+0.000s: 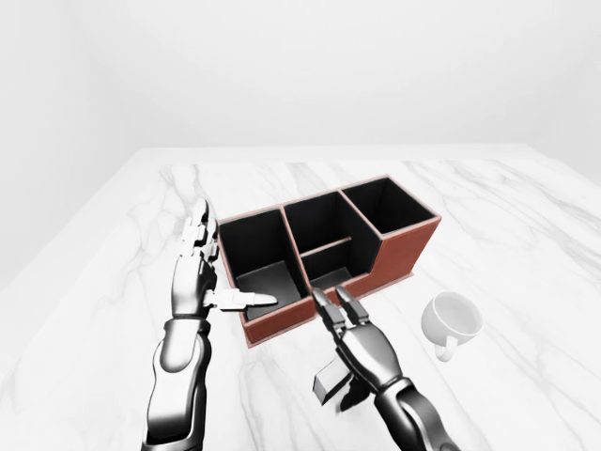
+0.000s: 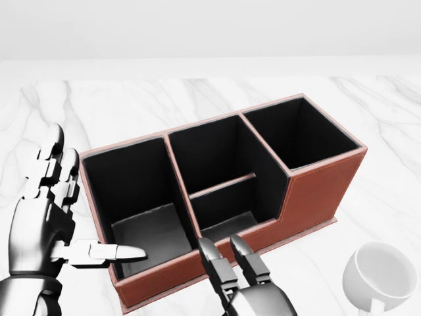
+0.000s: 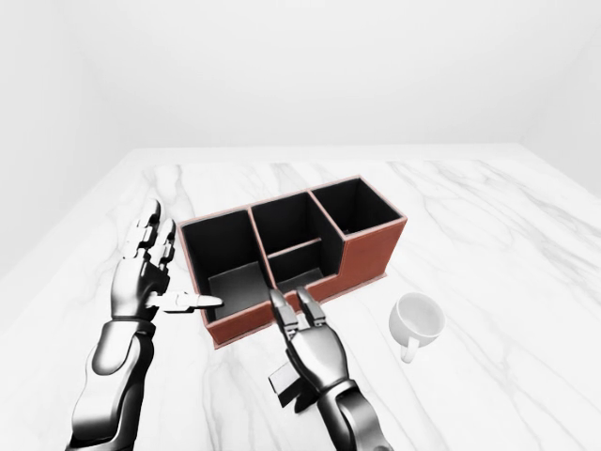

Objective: Pick up the book and place it in the front compartment of the caddy.

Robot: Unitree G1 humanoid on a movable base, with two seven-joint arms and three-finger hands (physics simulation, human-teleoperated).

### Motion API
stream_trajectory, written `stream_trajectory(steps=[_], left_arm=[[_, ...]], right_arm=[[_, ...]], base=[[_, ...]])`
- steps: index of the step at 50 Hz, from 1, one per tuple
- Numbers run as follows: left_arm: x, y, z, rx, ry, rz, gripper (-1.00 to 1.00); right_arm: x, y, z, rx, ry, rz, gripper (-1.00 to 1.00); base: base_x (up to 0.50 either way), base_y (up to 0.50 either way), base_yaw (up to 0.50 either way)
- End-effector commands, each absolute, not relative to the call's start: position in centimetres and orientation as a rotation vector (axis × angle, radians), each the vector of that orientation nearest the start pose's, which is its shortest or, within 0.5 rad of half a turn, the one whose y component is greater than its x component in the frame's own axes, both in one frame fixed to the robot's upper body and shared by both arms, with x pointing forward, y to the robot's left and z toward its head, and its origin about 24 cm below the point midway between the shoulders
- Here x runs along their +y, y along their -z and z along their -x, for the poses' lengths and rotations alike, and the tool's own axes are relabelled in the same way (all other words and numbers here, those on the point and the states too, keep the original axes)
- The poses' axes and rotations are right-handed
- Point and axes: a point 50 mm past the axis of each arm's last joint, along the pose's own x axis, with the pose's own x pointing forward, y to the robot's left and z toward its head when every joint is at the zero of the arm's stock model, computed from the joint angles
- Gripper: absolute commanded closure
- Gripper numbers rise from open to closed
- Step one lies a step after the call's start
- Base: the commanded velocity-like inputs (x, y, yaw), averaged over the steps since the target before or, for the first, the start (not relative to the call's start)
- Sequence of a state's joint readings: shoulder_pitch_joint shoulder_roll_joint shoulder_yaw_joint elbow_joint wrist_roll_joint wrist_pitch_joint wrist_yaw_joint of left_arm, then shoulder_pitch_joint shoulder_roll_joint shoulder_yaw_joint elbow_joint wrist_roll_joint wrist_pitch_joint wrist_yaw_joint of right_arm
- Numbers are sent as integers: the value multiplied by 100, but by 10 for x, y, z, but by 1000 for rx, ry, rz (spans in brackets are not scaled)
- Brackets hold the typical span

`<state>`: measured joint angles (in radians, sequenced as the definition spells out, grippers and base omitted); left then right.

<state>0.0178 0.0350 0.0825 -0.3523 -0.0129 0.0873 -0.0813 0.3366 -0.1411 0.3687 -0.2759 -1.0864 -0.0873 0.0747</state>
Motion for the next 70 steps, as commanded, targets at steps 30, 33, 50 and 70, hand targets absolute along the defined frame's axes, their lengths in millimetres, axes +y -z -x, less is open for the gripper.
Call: stream_trajectory(steps=[30,33,50,70], left_arm=[[170,-108,-242,-233,-3,-49,-100],[170,-109,-242,-238,-2,-49,-100],[170,-108,-244,-232,-5,-48,-100],[171,-107,-244,-228,-8,-49,-100]], right_arm=[[-92,-20,-173,-100,-426,1111,-100],[-92,-18,-173,-96,-425,1114,-100],[-93,-16,-173,-82,-427,1110,-80],[-92,-24,-173,-101,-431,1102,100]], base=[[0,0,0],[0,0,0],[0,0,0],[0,0,0]])
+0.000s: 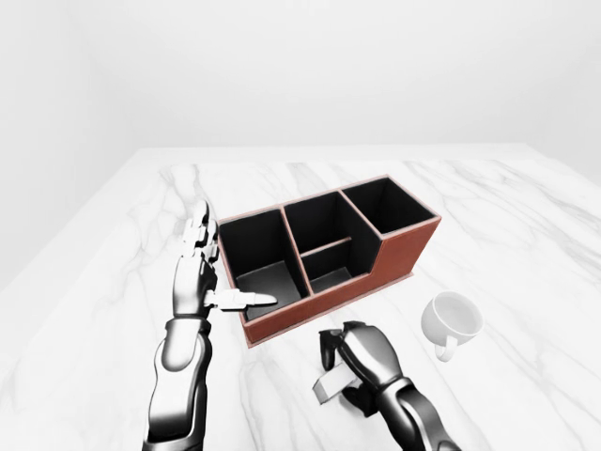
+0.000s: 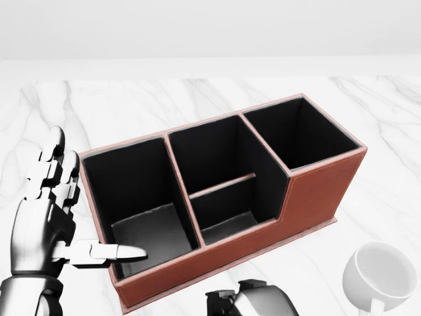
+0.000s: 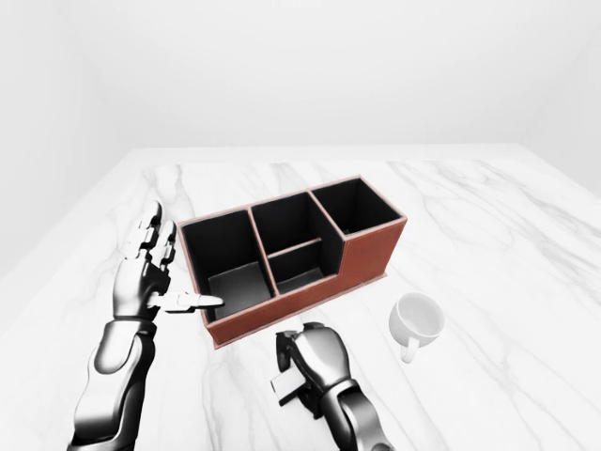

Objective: Pick up the book and place it in the front compartment of the caddy.

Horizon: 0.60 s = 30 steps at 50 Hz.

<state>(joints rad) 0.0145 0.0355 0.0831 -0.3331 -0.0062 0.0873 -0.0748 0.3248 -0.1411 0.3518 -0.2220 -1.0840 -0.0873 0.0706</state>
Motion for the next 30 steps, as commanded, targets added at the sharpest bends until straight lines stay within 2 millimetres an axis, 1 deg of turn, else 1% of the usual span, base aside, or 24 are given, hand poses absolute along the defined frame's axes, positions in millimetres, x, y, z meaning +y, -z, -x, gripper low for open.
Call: stream_trajectory(steps=[1,10,20,30], left_arm=[[171,-107,-244,-227,-8,-49,-100],[171,-107,-244,-230,-10,-49,-100],[171,-108,-244,-232,-11,-48,-100],[172,-108,-244,-232,-12,-48,-100]], right_arm=[[-92,-26,-173,-105,-431,1100,100],[-91,-47,-178,-156,-425,1093,100],[-97,-72,-188,-200,-392,1106,100],[-104,-89,-194,-207,-356,1117,100]], base=[[0,0,0],[0,0,0],[0,0,0],[0,0,0]])
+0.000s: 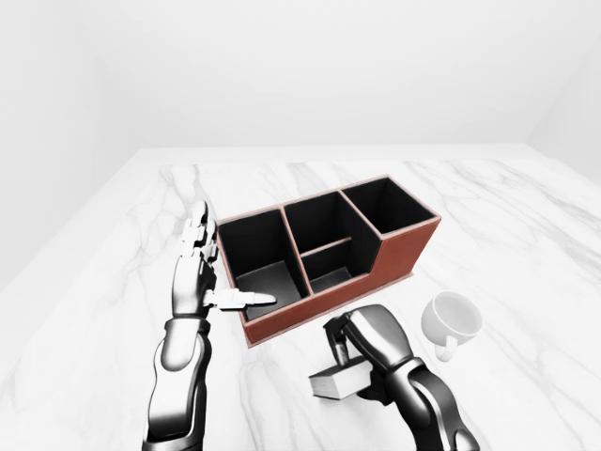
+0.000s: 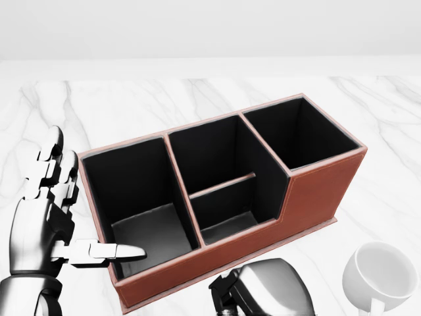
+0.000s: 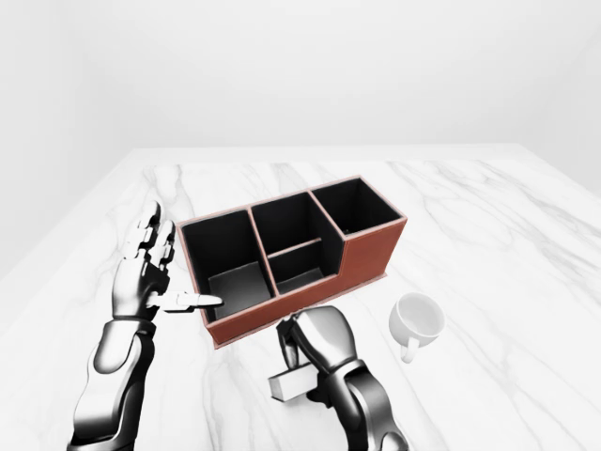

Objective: Pick up the book and place it in the front compartment of the caddy.

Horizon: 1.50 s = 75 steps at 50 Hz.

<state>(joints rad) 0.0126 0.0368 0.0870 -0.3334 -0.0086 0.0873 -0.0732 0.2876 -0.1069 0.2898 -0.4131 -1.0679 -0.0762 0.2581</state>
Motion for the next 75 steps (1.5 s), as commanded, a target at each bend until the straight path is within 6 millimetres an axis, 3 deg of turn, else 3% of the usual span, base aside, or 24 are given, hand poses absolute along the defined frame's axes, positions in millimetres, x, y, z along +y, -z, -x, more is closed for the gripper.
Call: stream_trajectory(steps=[1,22,75], left_arm=[[172,-108,-244,-230,-12,-48,-100],[173,-110,-244,-240,-16,-47,-100],[174,-105,-246,-219,-18,-48,-100]], right_arm=[[-104,-91,-194,-208,-354,1117,100],[-110,-130,-206,-259,-294,1152,100],[-107,-194,-258,-346,-223,1216,100]], base=[[0,0,0],[0,0,0],[0,0,0]])
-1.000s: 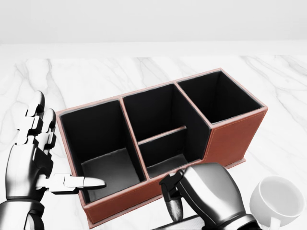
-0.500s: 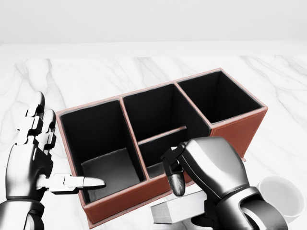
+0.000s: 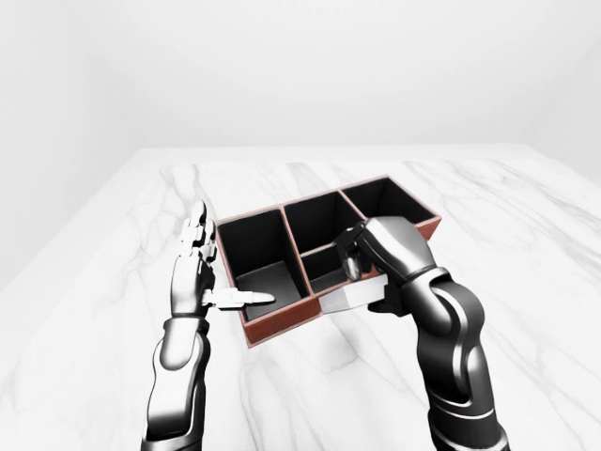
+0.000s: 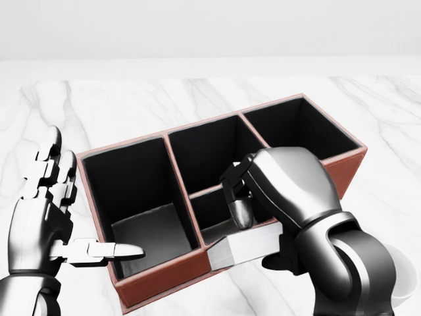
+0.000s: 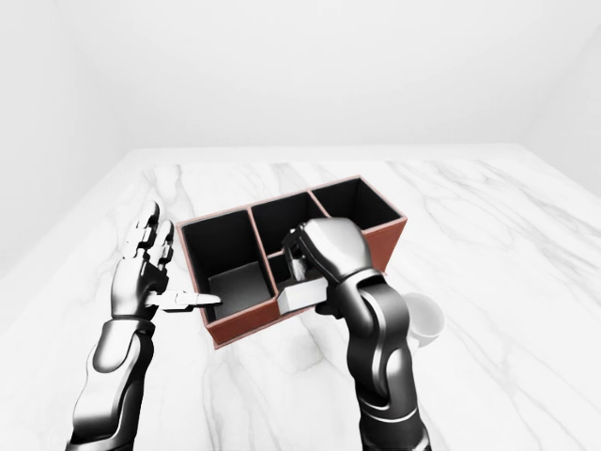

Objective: Pick up the book and place it in the front compartment of the caddy.

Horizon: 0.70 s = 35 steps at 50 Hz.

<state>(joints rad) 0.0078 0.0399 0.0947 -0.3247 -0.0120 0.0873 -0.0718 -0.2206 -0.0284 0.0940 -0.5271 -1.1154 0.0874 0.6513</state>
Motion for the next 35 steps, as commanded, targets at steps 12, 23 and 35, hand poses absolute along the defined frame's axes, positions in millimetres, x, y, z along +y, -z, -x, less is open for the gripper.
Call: stream_trajectory(steps=[12,23,35], left_arm=[[174,-105,-247,-218,-19,-46,-100],[174,-106,-246,-223,-20,-47,-100],[173,-107,-245,-225,-17,-49,-100]], right_arm=[[-104,-197,-281,-349,-210,1218,100],[-99,-202,-298,-357,-209,1225,100],[-92,-201,-317,-343,-209,1235,100]], base=[[0,0,0],[0,0,0],[0,0,0]])
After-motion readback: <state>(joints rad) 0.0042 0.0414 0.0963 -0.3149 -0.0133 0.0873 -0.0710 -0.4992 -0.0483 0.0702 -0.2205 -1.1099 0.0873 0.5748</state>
